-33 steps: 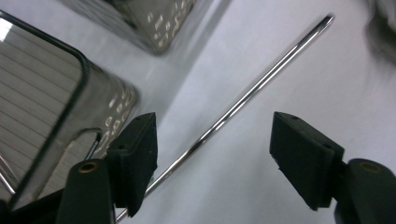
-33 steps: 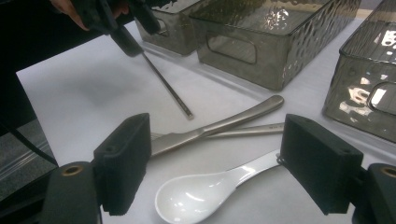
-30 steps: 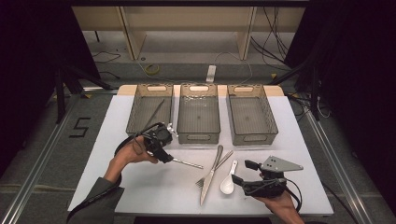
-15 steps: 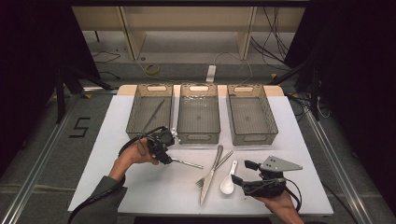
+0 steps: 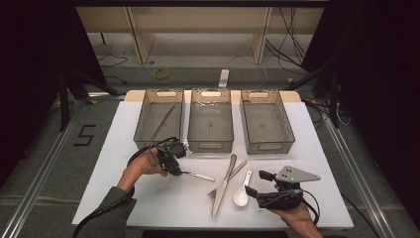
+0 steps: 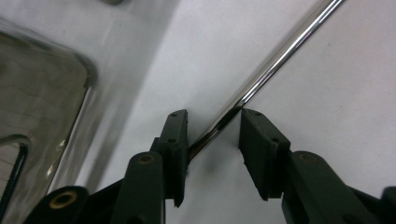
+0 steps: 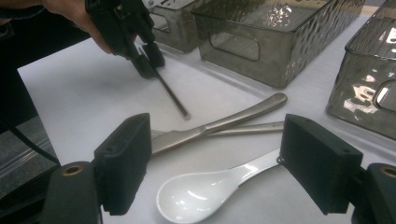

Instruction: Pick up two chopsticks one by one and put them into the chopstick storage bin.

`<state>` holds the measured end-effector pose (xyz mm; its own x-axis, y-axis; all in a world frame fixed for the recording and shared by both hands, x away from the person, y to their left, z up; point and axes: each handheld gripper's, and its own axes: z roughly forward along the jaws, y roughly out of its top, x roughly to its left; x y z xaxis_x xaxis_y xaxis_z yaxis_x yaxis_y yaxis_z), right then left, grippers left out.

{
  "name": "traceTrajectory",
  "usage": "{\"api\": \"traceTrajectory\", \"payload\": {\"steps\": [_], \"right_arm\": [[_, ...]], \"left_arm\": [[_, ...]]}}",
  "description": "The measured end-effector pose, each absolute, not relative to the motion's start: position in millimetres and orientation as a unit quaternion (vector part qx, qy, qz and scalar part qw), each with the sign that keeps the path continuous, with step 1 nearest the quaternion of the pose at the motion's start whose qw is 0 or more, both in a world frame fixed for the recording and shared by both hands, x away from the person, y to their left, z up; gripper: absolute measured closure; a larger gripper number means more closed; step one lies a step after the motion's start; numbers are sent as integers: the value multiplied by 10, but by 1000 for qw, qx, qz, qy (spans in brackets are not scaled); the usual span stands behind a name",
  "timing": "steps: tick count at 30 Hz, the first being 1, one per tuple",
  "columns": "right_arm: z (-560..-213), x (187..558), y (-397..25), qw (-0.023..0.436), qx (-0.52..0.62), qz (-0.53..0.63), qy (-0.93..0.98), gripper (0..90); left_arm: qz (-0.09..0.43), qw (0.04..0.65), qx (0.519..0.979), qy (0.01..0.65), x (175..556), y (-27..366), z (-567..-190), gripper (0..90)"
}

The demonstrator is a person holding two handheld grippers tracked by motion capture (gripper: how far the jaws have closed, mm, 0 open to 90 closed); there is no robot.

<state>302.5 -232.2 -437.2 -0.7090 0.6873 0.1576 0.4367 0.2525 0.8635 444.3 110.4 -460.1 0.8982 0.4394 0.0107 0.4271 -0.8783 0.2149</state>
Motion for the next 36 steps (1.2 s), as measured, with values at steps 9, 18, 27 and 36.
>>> {"api": "traceTrajectory", "payload": {"steps": [9,18,27,36], "right_arm": [[-4368,3025,-2329,126,362,494,780,261],[-4367,3028,-2332,127,362,494,780,261],[-4366,3028,-2333,127,363,494,780,262],[-4368,3029,-2334,127,363,493,780,262]], "left_arm": [[22,95,971,217,4399,1100,-4598,681],[19,93,975,199,4379,1115,-4596,733],[20,88,979,181,4345,1093,-4593,818],[16,93,980,178,4338,1092,-4598,852]]}}
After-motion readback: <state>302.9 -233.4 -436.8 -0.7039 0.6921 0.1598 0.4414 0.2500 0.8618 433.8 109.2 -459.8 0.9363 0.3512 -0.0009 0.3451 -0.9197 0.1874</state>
